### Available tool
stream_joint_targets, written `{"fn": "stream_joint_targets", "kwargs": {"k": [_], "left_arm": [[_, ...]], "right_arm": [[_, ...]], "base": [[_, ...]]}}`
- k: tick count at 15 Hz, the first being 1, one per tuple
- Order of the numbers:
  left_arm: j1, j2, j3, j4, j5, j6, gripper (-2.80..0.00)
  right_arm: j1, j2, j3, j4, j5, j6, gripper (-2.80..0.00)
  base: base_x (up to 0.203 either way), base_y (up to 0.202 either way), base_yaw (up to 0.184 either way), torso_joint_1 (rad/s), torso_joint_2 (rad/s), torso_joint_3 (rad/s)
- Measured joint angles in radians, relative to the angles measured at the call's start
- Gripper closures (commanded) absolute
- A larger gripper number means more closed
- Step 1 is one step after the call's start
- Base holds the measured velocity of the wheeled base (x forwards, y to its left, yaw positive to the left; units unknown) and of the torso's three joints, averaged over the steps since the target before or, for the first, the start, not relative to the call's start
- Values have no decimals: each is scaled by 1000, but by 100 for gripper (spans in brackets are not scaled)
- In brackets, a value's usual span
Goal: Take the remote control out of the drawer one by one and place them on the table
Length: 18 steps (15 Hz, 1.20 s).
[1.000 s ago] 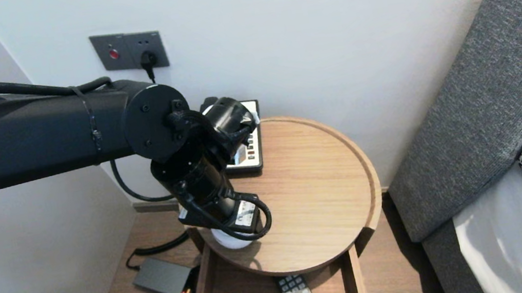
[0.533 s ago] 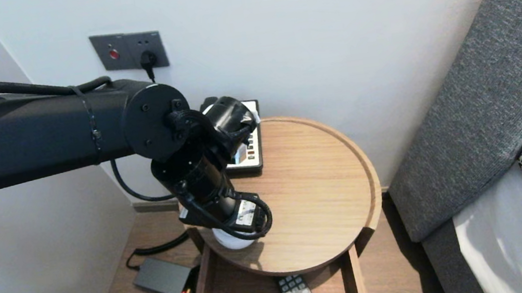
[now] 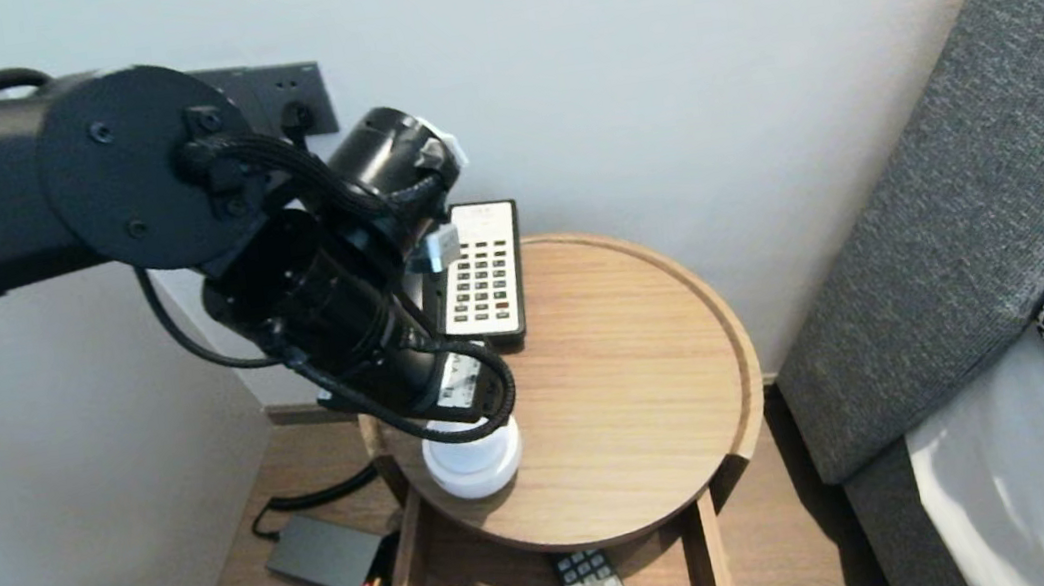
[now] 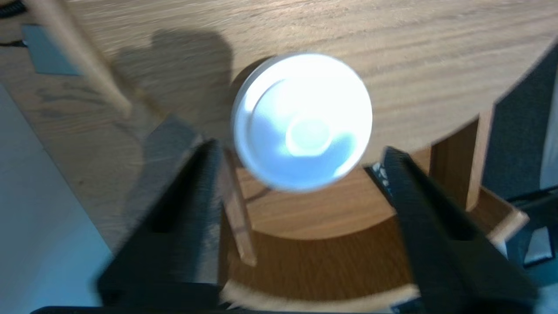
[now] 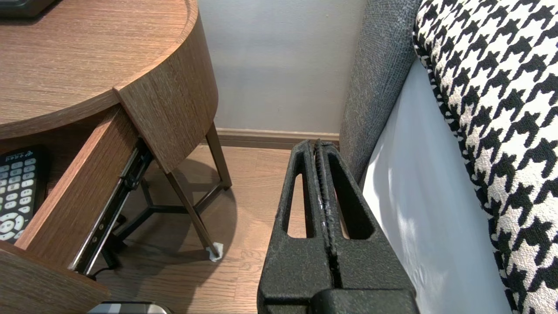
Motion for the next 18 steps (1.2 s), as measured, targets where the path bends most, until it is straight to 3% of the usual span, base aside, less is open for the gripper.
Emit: {"fn": "stream_joint_targets", "kwargs": {"k": [5,8,12,14,18], "left_arm": [[24,-171,98,37,-8,19,0],[33,-265,239,27,-26,16,0],[39,-360,451,12,-110,-14,0],[38,-383,568,-37,-128,-53,0],[-16,-374,719,-154,-156,-245,0]], "right_arm": [[0,0,0,0,0,0,0],[0,0,0,0,0,0,0],[0,0,0,0,0,0,0],[0,0,0,0,0,0,0],[0,0,0,0,0,0,0]], "base": [[0,0,0,0,0,0],[0,0,0,0,0,0],[0,0,0,0,0,0],[0,0,0,0,0,0],[0,0,0,0,0,0]]}}
